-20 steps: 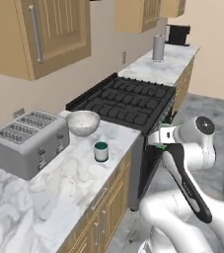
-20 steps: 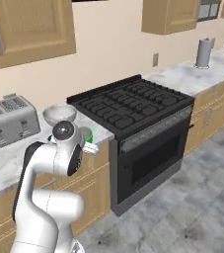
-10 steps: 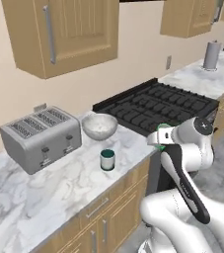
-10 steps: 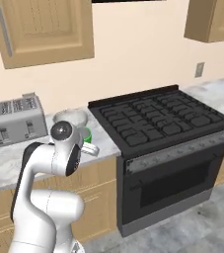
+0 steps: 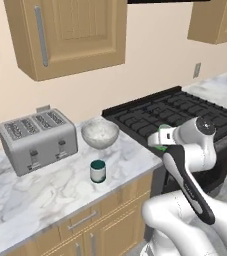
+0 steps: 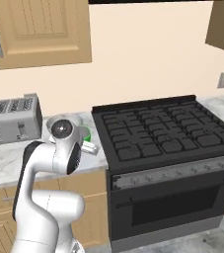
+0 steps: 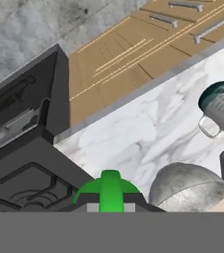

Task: Clear the mugs and bowl far away from the sink.

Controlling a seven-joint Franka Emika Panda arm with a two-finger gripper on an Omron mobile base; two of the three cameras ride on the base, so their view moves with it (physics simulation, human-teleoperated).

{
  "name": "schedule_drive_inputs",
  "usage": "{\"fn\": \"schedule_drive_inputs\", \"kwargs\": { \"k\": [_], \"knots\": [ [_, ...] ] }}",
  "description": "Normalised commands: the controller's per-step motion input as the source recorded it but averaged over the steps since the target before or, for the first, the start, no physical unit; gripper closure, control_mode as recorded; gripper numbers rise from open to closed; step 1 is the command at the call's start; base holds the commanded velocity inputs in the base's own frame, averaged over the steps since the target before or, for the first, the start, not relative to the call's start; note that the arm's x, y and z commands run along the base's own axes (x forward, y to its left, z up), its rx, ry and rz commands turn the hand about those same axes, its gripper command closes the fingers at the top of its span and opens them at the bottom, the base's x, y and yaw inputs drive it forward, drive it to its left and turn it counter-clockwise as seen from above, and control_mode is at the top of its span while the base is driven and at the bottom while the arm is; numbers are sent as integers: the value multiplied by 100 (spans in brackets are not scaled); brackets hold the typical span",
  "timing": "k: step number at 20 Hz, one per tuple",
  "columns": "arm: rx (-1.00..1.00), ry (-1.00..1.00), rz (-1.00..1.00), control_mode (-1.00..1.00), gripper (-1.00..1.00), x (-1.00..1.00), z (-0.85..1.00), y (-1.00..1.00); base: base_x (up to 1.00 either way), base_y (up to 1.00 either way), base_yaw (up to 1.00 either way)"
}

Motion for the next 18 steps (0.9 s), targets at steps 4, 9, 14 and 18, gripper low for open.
{"fn": "schedule_drive_inputs", "kwargs": {
  "k": [4,9,14,18],
  "knots": [
    [0,0,0,100,100,0,0,0,11,0,14],
    [0,0,0,100,100,0,0,0,6,0,0],
    [0,0,0,100,100,0,0,0,0,0,1],
    [0,12,15,-100,100,0,-3,0,0,0,0]
  ]
}}
